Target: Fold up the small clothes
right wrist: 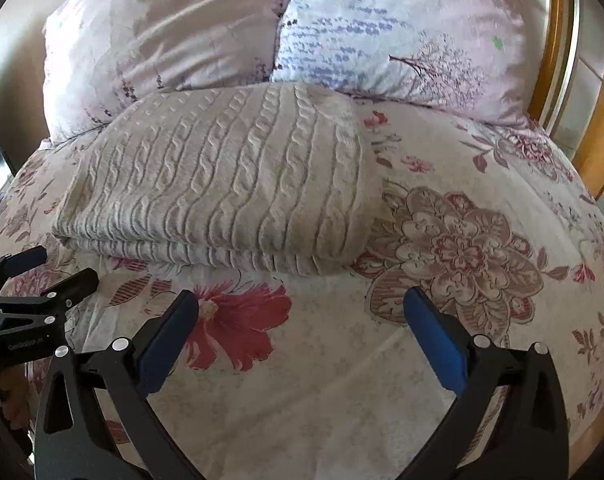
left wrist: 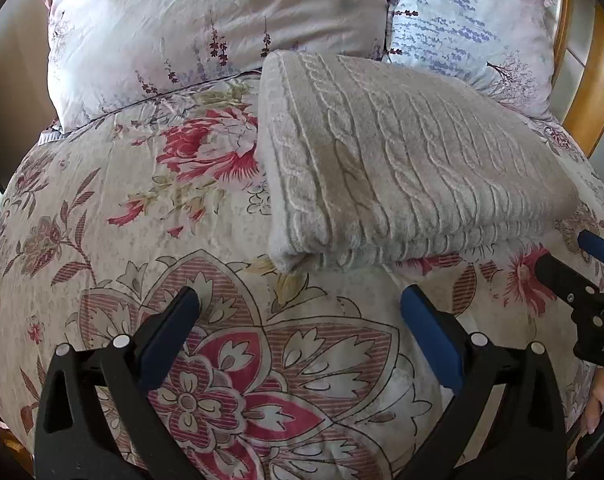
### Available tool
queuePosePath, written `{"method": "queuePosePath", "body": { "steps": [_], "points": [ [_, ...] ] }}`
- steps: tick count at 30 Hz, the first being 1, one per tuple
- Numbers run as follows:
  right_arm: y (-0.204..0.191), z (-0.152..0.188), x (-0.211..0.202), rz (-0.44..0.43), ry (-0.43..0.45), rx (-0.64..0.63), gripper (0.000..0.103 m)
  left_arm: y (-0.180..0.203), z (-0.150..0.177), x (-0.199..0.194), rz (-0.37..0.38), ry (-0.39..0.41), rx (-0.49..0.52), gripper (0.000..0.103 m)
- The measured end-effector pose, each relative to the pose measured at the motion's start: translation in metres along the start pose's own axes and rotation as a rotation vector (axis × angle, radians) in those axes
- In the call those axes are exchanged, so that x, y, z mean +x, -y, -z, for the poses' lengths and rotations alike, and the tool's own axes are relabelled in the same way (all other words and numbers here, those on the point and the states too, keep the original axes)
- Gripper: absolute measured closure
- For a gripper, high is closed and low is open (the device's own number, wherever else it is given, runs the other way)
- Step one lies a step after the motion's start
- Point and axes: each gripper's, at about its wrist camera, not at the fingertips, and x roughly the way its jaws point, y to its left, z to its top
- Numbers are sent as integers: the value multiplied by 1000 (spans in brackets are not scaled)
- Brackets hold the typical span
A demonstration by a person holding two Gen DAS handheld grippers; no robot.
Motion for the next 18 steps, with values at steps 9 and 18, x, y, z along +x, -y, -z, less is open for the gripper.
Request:
{"method": "queuePosePath", "body": {
  "steps": [9,18],
  "points": [
    [-1,2,8,24,-38,-1,1,-1,0,0,1,4,-11,2],
    [-3,4,10,41,-38,-5,1,-3,1,0,-8,5,-19,2]
  ]
}}
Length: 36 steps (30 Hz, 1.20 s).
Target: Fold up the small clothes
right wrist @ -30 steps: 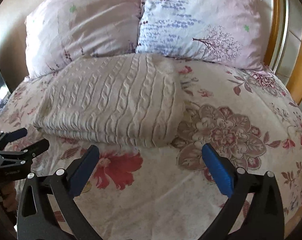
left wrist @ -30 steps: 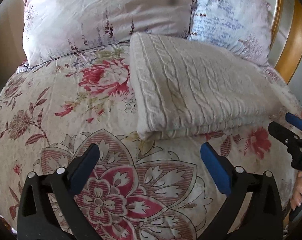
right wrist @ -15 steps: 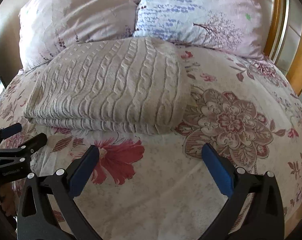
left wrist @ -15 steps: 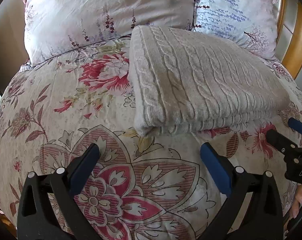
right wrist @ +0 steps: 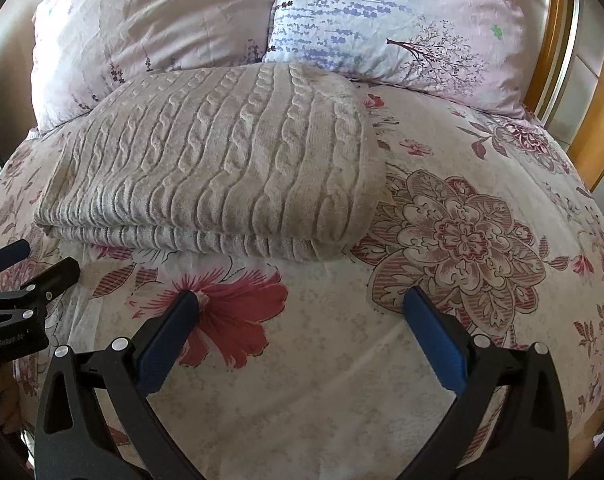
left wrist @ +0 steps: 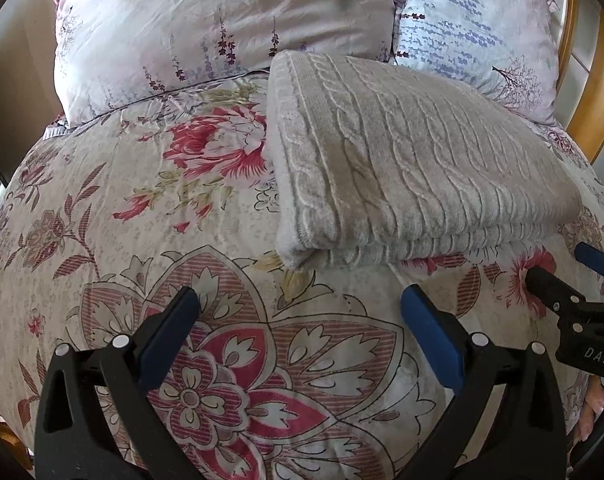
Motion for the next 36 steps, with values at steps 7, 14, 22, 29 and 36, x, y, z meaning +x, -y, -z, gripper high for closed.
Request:
{"method": "queuePosePath", "body": {
  "steps": [7,14,22,29,36],
  "points": [
    [0,1,0,0,13,13,1,0,0,0,3,2,1,2],
    [0,1,0,-2,15,10,1,1,1,0,4,3,1,2],
    [0,1,0,-2,15,11,1,0,1,0,5,3,2,2],
    [0,1,0,-2,15,11,1,0,1,0,4,3,1,2],
    [0,2,0,-2,16,11,1,1,0,1,4,2,2,2]
  ]
}}
